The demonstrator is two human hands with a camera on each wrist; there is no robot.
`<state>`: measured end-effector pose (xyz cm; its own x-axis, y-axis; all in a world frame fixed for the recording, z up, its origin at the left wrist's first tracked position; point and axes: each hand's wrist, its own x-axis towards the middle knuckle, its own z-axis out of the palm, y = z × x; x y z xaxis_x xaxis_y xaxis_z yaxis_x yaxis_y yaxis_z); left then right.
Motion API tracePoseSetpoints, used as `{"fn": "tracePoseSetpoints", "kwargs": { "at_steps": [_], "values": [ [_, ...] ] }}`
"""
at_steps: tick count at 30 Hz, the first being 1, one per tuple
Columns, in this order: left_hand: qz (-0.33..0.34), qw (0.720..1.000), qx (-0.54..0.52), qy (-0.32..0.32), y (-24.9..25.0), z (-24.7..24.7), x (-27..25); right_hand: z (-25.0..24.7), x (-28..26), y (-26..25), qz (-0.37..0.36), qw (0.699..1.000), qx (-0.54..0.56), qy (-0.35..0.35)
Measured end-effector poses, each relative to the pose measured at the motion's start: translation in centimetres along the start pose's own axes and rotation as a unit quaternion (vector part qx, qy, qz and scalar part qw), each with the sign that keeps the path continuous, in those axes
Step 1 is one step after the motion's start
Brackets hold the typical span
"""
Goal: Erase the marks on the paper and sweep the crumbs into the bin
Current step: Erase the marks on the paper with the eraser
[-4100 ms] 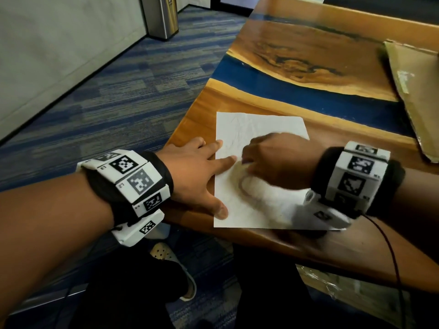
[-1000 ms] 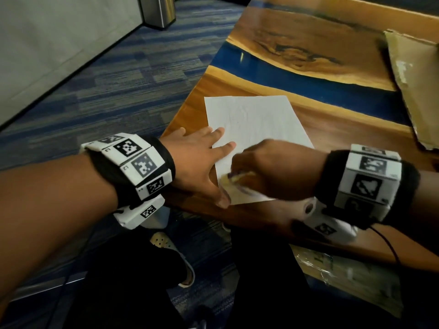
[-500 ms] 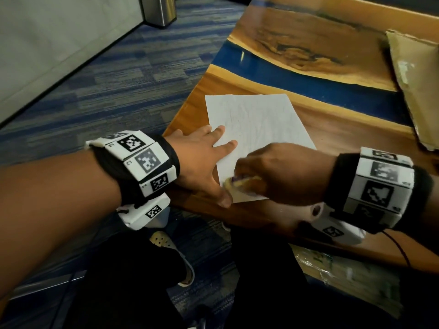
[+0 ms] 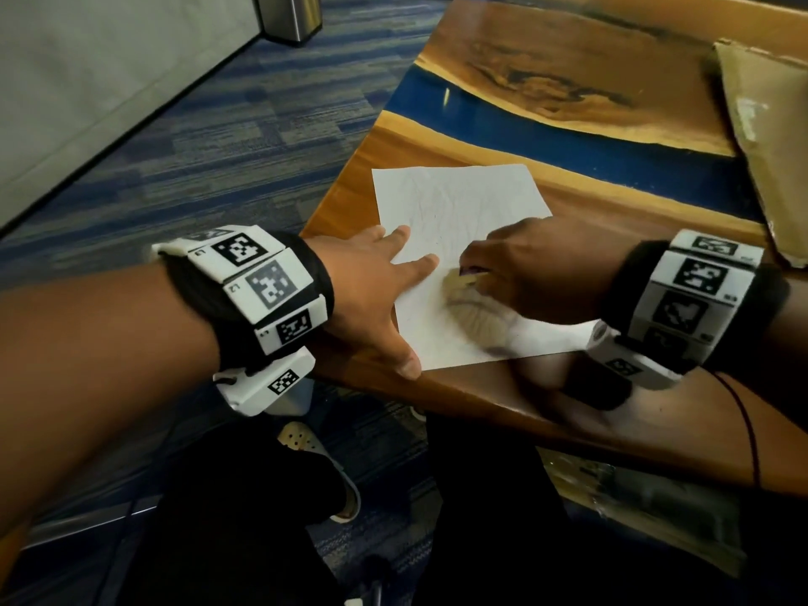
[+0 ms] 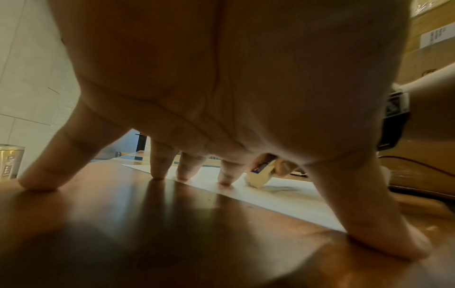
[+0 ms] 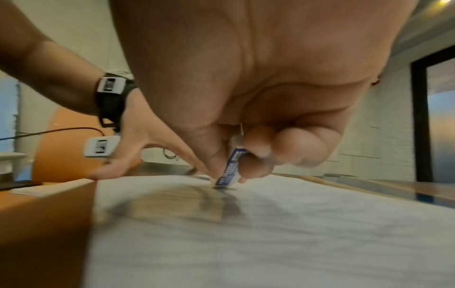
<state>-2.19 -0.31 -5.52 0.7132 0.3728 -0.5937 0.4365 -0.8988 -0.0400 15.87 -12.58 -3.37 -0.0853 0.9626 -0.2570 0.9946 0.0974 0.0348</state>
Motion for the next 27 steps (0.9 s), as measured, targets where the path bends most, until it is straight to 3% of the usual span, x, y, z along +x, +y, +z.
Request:
{"fn": "tracePoseSetpoints", "kwargs": {
  "at_steps": [4,8,9,12,13,17,19,21,22,25,27],
  "values": [
    [0.001,1.000,0.000,-0.006,-0.1,-0.1,0.1,0.6,-1.0,-3.3,-0.155,0.987,0.028,-0.025],
    [-0.002,1.000,0.009,-0.010,0.1,-0.3,0.0,0.1,0.2,0.3,-0.019,1.000,-0.012,-0.002],
    [-0.003,1.000,0.009,-0.010,0.2,-0.3,0.0,0.2,0.1,0.3,-0.027,1.000,-0.011,0.007],
    [-0.004,1.000,0.005,-0.016,0.2,-0.3,0.0,0.9,-0.9,-2.5,-0.167,0.985,0.026,-0.022],
    [-0.004,1.000,0.006,-0.019,0.2,-0.4,0.0,0.9,-1.0,-2.6,-0.180,0.983,0.027,-0.032],
    [-0.005,1.000,0.011,-0.021,0.3,-0.4,0.0,0.2,0.2,0.6,-0.060,0.998,-0.010,-0.007],
    [-0.005,1.000,0.012,-0.020,0.2,-0.3,0.1,0.3,-0.3,-0.3,-0.087,0.996,0.000,-0.012],
    [-0.007,1.000,0.015,-0.022,0.2,-0.3,0.2,0.6,-0.9,-2.5,-0.179,0.983,0.025,-0.027],
    [-0.008,1.000,0.016,-0.023,0.2,-0.3,0.2,0.6,-0.9,-2.6,-0.189,0.981,0.028,-0.031],
    [-0.004,1.000,0.017,-0.019,0.1,-0.2,0.3,0.0,0.2,0.4,-0.078,0.997,0.008,-0.019],
    [0.000,1.000,0.020,-0.017,0.1,-0.1,0.3,0.2,0.1,0.5,-0.068,0.998,-0.017,0.004]
  ]
}}
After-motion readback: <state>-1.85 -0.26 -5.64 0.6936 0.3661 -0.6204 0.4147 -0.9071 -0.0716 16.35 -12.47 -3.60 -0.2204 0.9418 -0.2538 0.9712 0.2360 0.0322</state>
